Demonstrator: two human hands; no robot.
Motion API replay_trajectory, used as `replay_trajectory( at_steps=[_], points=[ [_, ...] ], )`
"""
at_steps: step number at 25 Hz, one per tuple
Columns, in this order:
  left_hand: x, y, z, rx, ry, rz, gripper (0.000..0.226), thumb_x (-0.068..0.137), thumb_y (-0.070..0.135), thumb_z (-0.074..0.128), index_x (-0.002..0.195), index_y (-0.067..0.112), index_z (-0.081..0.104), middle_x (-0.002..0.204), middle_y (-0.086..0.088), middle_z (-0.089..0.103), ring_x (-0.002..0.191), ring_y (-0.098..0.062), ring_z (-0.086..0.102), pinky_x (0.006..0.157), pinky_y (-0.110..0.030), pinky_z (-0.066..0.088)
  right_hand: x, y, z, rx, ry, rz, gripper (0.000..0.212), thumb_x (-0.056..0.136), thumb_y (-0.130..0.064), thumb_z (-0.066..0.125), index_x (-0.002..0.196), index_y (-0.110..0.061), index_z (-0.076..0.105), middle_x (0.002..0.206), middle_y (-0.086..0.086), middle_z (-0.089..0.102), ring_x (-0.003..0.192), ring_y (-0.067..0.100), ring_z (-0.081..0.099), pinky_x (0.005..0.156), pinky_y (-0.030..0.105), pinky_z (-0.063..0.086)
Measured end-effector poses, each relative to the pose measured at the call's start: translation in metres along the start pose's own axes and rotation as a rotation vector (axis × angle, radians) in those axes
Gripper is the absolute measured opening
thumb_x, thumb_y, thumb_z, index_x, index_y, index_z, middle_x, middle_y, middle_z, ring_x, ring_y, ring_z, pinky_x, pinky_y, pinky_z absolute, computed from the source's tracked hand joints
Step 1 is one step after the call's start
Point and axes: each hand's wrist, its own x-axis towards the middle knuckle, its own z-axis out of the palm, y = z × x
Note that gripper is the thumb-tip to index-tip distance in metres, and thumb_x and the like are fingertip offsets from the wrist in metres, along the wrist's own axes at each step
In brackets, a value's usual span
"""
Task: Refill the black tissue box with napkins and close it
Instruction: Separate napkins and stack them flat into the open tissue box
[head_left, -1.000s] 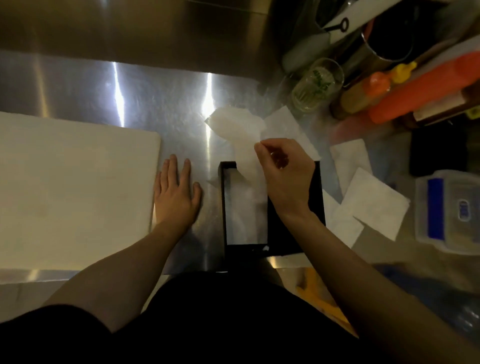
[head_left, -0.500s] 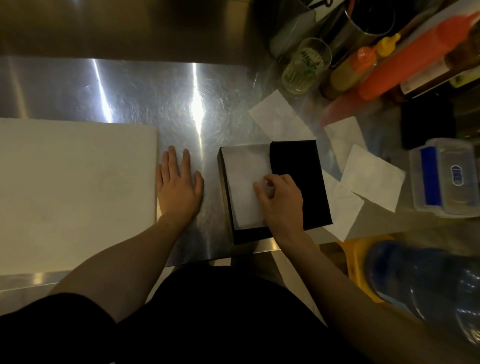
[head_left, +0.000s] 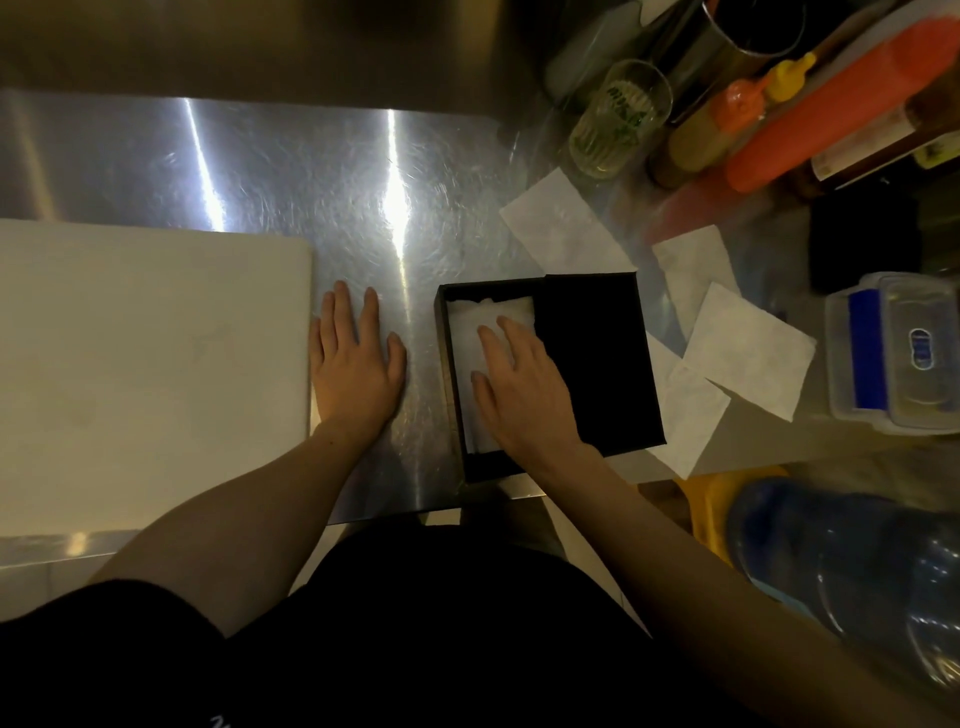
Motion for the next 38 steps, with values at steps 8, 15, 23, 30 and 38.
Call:
replay_trajectory(
  at_steps=[8,15,23,30,38],
  points=[
    [0.0,0.0,0.0,-0.001,-0.006,-0.012,0.058,0.1,0.038,0.032,0.153,0.016,0.024,0.161,-0.017,0.013,0.149,-0.032,0.01,0.12,-0.046,0.011,0.001,0.008,0.031,-0.048,-0.286,0.018,0.066,0.102,-0.043,0.031,0.154,-0.014,0.002,0.16,0.023,-0.004,0.148,0.036,0.0,0.118,0.042,0.004],
    [-0.001,0.0,-0.001,0.016,-0.023,-0.018,0.059,0.1,0.039,0.03,0.154,0.017,0.021,0.162,-0.016,0.011,0.149,-0.03,0.008,0.12,-0.045,0.009,0.002,0.004,0.019,0.028,-0.2,0.007,0.064,0.102,-0.037,0.036,0.153,-0.007,0.012,0.16,0.022,0.007,0.149,0.033,0.006,0.117,0.036,0.001],
    [-0.001,0.002,-0.004,0.042,-0.043,-0.019,0.058,0.1,0.037,0.032,0.153,0.016,0.021,0.162,-0.017,0.012,0.149,-0.031,0.008,0.12,-0.048,0.012,0.046,0.038,-0.037,0.322,0.276,0.054,0.04,0.093,-0.022,0.062,0.129,-0.005,0.055,0.124,0.014,0.06,0.117,0.025,0.052,0.101,0.027,0.04],
    [-0.001,0.004,-0.007,0.04,-0.033,-0.036,0.057,0.099,0.035,0.037,0.151,0.015,0.025,0.161,-0.017,0.015,0.148,-0.032,0.011,0.119,-0.047,0.012,0.119,0.111,-0.052,0.396,0.257,0.323,0.031,0.089,-0.035,0.064,0.112,-0.013,0.065,0.105,0.008,0.066,0.093,0.021,0.061,0.083,0.032,0.047],
    [0.002,0.01,-0.008,0.008,-0.039,-0.079,0.059,0.095,0.038,0.033,0.151,0.017,0.029,0.161,-0.016,0.016,0.149,-0.031,0.01,0.119,-0.047,0.012,0.161,0.147,-0.044,0.232,-0.095,0.358,0.03,0.082,-0.04,0.071,0.099,-0.016,0.068,0.095,0.004,0.069,0.089,0.021,0.064,0.083,0.038,0.053]
  ],
)
